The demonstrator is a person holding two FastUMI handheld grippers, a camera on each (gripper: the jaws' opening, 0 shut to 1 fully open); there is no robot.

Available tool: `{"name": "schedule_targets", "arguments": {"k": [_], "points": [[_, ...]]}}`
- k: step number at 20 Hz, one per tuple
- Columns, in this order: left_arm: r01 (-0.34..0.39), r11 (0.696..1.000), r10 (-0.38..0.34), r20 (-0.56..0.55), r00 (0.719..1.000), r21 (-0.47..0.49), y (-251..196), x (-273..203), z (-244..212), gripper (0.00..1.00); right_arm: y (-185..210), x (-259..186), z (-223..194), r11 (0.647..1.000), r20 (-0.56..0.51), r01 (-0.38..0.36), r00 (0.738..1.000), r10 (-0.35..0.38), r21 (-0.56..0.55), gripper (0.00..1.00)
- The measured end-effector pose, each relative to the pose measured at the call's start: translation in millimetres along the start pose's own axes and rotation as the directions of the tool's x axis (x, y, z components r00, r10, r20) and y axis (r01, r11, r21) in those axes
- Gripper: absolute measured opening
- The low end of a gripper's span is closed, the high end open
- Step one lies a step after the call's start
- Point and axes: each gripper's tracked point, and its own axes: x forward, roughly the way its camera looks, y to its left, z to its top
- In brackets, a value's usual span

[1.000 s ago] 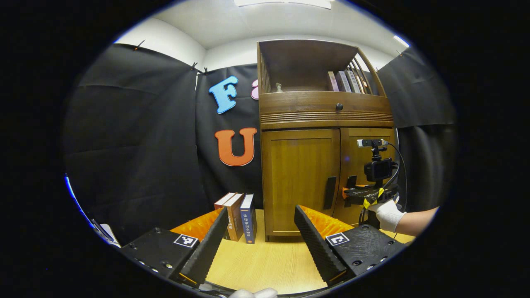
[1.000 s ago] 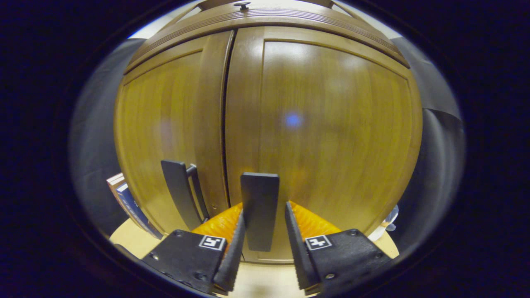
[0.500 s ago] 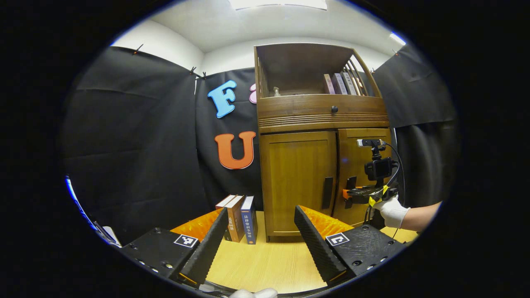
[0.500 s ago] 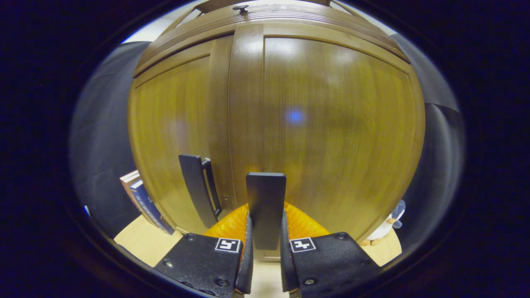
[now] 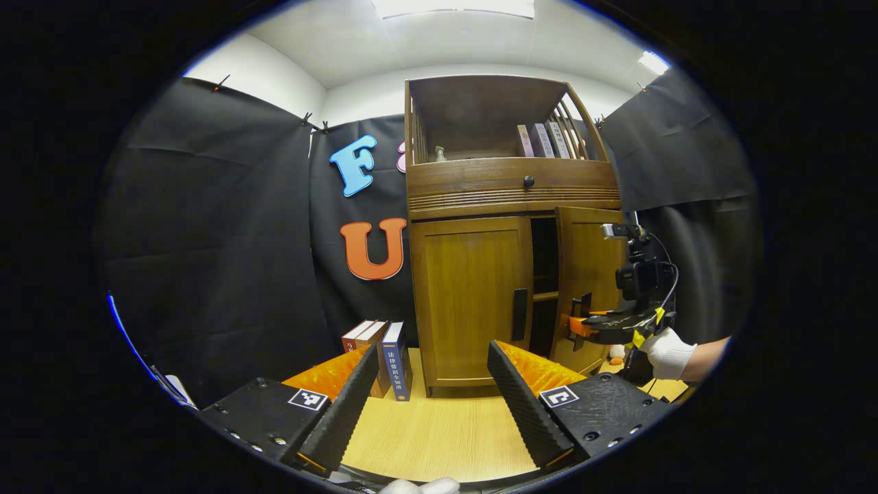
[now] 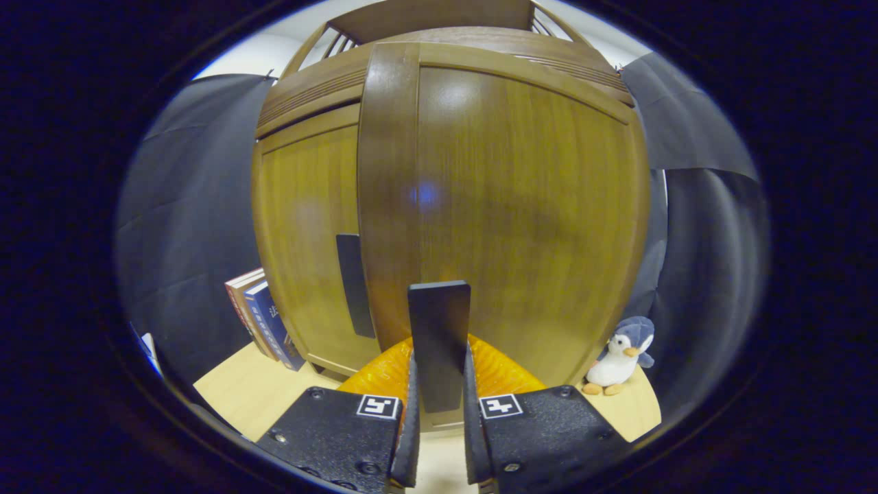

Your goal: Open the right door of the double-door shoe cabinet with the right hand, and open the left door with the left hand.

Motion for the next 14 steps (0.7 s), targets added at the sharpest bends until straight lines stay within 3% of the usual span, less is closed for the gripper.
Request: {"name": "schedule_targets", "arguments": {"k": [5,6,7,14], "points": [[0.021,1.000,-0.021,0.005,1.000,0.000,-7.1,-7.0,-0.8,0.96,-16.5,-32.1,-9.0,1.000,0.004,0.020,1.000,-0.020,0.010,0.30],[0.024,1.000,-0.024,0.006,1.000,0.000,-8.0,-7.2,-1.0,1.00,-21.0,-38.3,-11.1,1.000,0.005,0.022,1.000,-0.022,0.007,0.29],[0.029,1.000,-0.029,0.005,1.000,-0.002,-9.5,-7.0,-1.7,0.96,-23.1,-43.3,-12.4,1.000,0.007,0.026,1.000,-0.026,0.007,0.30],[0.092,0.996,-0.092,0.000,0.996,-0.015,-31.3,3.7,-2.3,0.96,-51.7,-80.6,-23.5,0.997,0.005,0.070,0.998,-0.070,0.043,0.27]]}}
